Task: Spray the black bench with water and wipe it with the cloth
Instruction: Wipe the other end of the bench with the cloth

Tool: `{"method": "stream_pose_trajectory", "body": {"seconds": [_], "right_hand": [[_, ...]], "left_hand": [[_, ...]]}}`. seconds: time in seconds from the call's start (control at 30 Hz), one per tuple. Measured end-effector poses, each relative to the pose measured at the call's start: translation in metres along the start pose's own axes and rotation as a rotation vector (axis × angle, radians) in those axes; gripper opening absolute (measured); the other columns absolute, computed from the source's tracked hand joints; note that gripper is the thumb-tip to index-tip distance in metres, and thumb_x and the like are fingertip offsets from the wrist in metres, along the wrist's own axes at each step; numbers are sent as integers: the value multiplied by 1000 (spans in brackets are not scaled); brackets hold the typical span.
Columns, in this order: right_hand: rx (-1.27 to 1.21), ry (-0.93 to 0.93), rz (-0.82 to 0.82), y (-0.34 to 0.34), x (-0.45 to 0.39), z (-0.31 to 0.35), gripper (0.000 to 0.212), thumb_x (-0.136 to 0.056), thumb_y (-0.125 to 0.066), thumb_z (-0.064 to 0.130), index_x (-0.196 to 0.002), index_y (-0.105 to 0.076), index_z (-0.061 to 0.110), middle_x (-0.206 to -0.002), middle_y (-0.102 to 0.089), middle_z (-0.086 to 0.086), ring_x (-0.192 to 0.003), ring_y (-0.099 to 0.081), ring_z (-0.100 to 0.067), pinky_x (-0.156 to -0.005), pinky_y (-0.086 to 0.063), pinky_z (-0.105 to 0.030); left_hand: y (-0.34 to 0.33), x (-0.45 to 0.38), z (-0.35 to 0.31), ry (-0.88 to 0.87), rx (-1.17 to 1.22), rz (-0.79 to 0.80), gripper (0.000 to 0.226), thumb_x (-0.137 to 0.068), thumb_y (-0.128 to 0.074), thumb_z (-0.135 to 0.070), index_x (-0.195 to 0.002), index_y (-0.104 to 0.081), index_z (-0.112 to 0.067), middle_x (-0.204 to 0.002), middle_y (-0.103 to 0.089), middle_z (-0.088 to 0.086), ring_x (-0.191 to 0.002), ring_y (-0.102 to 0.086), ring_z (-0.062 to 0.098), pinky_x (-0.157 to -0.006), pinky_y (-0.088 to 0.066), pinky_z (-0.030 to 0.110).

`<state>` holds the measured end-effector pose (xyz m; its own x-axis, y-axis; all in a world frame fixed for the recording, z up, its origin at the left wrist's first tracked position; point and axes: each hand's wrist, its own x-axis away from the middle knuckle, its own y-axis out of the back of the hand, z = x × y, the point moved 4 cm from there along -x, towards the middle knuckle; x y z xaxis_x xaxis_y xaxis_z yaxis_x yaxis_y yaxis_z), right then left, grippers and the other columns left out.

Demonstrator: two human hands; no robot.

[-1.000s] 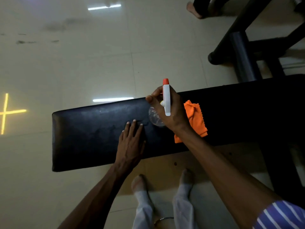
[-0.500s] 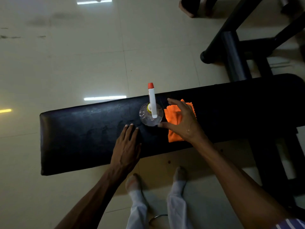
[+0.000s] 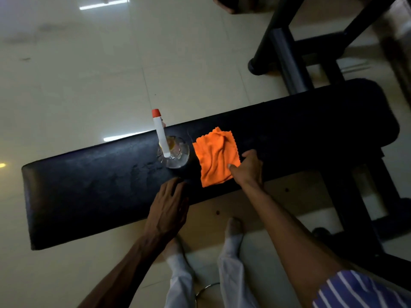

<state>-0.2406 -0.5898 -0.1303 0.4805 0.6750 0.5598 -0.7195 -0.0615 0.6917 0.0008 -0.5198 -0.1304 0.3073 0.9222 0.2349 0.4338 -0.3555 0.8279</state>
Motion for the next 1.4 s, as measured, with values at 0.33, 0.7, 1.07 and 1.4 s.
{"method": "stream_pose_trajectory", "body": {"seconds": [0.33,0.7,1.07,1.4], "right_hand": [[-260,87,222,59,-2,-3,3,-89,-70,15,-87,-70,18,-84,-72,2,-81,-66,-20,-72,-54,-35],[41,699,-170,141,12,44,16,-81,-71,2,-97,-69,3,-110,-67,-13,-97,-64,-30,-88,-46,-27],[293,581,2,57,-51,-3,51,-104,-64,29,-149,-58,6,-164,-43,-21,-157,-34,-37,-129,-28,-47],[222,614,-110,51,-56,9,55,-97,-74,13,-149,-56,8,-160,-46,-18,-145,-48,-39,-120,-44,-52]], "left_hand": [[0,-20,-18,34,14,-29,35,-97,-63,-21,-130,-57,-14,-134,-52,4,-116,-55,26,-85,-52,36],[-9,-80,-89,-17,36,-6,31,-101,-58,-22,-129,-54,-9,-131,-51,9,-112,-51,29,-90,-50,41],[-13,-123,-90,19,-23,-51,20,-98,-61,-12,-114,-62,-1,-119,-58,18,-107,-54,37,-93,-43,44],[-6,-151,-90,59,-24,-36,27,-100,-54,-19,-124,-58,-8,-130,-54,11,-119,-50,29,-101,-40,40]]}}
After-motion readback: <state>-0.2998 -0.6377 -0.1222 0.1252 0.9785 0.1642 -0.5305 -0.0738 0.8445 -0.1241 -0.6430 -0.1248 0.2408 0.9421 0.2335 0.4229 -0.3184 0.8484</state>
